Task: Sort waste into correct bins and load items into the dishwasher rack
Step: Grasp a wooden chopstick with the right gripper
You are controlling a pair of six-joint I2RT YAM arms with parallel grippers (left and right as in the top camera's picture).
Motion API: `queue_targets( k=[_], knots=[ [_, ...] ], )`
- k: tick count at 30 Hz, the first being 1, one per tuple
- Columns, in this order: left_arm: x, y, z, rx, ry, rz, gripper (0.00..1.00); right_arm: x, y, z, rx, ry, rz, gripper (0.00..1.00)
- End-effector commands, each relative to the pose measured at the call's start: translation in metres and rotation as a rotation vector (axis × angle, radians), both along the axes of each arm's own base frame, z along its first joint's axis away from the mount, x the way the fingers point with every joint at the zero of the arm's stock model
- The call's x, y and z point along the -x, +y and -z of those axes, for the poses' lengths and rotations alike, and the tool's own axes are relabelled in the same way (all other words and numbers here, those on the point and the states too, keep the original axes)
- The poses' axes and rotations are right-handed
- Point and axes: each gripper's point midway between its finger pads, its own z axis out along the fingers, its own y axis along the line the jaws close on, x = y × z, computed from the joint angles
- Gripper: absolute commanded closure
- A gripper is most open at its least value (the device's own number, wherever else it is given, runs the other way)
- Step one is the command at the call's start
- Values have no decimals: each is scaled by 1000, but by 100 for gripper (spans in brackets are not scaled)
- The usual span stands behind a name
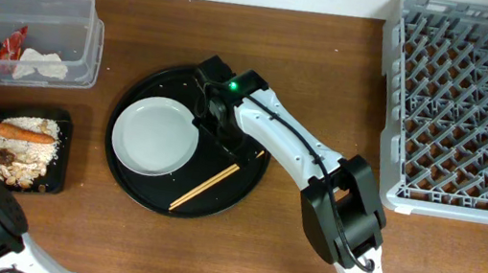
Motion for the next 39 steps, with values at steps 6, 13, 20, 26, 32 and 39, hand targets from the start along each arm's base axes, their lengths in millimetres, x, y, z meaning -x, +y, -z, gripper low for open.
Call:
queue_targets(
  k=[6, 13, 20, 26, 32, 39],
  knots=[
    [1, 2, -8, -10, -16, -5, 1, -4, -1, 11, 15, -32, 43, 0],
    [1, 2, -8, -10, -16, -5, 1, -6, 0, 16, 12, -37, 44, 1],
    [1, 2, -8, -10, -16, -5, 1, -2, -1, 32, 31, -1, 42, 2],
    [1, 2, -8, -10, -16, -5, 1, 2, 0, 41, 40, 19, 36, 2],
    [1, 2, -8, -10, -16, -5, 1, 2, -1, 42, 47, 15, 35, 2],
    [1, 2, -8, -10, -16, -5, 0, -5, -8, 42, 79, -15, 78, 2]
  ],
)
